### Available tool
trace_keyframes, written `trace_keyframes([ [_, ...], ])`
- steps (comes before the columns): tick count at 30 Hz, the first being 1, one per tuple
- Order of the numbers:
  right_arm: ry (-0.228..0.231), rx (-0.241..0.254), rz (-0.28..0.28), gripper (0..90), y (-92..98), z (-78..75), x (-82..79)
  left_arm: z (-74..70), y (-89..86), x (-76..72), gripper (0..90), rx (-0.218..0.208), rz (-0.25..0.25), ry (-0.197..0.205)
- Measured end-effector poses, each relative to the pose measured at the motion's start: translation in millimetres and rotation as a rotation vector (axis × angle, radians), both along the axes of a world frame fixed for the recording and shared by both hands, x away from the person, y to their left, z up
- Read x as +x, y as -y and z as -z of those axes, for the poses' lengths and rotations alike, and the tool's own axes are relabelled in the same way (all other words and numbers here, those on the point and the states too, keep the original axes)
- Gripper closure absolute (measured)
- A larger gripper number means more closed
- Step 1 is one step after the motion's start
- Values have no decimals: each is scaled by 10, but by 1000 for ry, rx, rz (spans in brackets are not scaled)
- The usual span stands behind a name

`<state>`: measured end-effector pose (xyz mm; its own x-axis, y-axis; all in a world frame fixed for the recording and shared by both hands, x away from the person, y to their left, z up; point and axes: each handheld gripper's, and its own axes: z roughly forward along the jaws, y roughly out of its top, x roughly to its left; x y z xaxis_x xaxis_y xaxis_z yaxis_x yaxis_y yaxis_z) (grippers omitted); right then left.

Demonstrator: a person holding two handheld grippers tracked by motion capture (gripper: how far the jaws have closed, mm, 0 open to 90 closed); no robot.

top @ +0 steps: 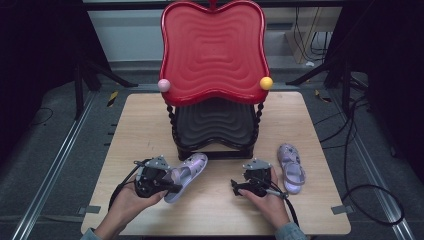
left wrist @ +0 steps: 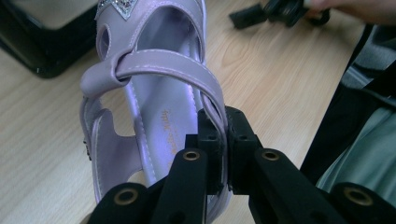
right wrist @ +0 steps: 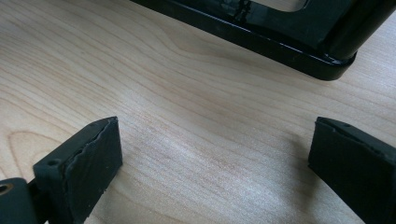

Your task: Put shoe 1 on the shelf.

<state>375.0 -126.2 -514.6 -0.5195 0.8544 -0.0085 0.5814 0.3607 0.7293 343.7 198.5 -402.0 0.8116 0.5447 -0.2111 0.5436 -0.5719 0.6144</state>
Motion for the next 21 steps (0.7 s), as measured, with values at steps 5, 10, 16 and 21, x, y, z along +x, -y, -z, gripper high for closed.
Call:
trace_keyframes([
  [5, -1, 0, 1, 31, -1, 0, -1, -116, 115, 41, 864, -37, -2, 15],
  [10, 1, 1, 0, 31, 0, 1, 0, -229, 242, 99, 864, -117, -29, 29],
  [16, -1, 2, 1, 31, -1, 1, -2, -369, 402, 175, 863, -175, -70, 80],
  [21, 0, 0, 0, 31, 0, 0, -1, -438, 506, 252, 864, -218, -109, 125],
])
